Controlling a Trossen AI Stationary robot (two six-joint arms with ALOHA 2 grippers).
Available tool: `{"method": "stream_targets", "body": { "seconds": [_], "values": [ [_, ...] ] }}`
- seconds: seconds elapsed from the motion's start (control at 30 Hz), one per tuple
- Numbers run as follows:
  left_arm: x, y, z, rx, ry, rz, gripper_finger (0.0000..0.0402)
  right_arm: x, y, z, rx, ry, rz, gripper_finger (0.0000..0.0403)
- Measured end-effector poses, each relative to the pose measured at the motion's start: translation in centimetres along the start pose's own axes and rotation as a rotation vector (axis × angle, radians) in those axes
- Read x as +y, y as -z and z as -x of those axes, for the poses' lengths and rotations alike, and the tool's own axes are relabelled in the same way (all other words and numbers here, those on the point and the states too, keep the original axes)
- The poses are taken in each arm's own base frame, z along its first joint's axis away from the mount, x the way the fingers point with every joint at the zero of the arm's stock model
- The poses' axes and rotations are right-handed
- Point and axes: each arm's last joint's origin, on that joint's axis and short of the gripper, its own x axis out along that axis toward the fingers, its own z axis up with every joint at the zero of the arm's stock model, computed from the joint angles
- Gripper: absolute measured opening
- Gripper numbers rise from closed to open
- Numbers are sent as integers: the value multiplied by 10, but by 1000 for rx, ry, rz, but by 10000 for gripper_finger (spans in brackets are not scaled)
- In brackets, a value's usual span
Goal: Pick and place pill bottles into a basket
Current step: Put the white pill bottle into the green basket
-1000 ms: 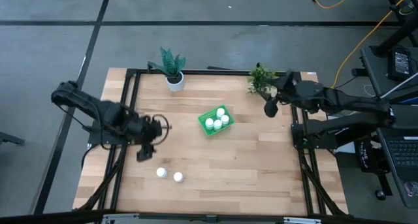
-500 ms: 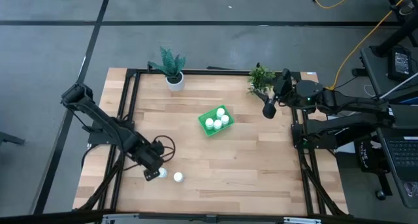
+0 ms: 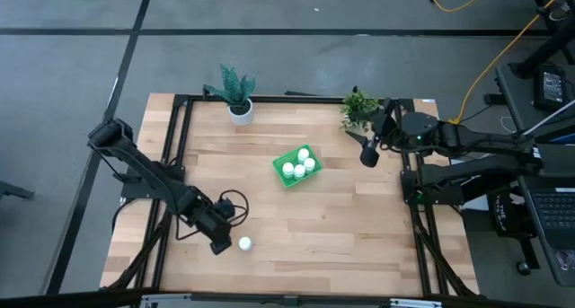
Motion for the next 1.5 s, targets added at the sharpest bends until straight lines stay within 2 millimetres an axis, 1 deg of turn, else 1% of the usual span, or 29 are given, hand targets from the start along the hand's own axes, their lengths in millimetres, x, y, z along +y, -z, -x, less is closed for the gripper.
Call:
{"method": "stream_targets", "body": {
  "seconds": [0.37, 0.47, 0.57, 0.67, 0.93, 0.97, 1.1, 1.2, 1.27, 1.37, 1.5],
  "values": [
    [-5, 1, -31, 68, -79, -68, 390, 0, 0, 0, -2, -2, -1, 245],
    [-5, 1, -36, 69, -97, -68, 380, 0, 0, 0, -4, -11, -9, 245],
    [-5, 1, -37, 66, -102, -68, 355, 0, 0, 0, -4, -12, -26, 245],
    [-5, 1, -37, 68, -101, -68, 315, 0, 0, 0, -4, -12, -27, 245],
    [-6, 1, -36, 80, -90, -99, 175, 0, 0, 0, -4, -12, -35, 245],
    [-6, 1, -36, 80, -88, -105, 167, 0, 0, 0, -4, -12, -40, 245],
    [-5, 0, -36, 80, -87, -125, 167, 0, 0, 0, -3, -12, -52, 245],
    [-5, -6, -34, 55, -92, -141, 167, 1, 0, 0, -4, -23, -53, 245],
    [-7, -14, -29, 24, -83, -156, 167, 1, 0, 0, -5, -25, -54, 245],
    [-5, -28, -15, -10, -89, -178, 167, 1, 0, 0, -4, -26, -54, 245],
    [3, -49, 7, -28, -156, -223, 167, 1, 0, 0, -4, -29, -57, 245]
  ]
}}
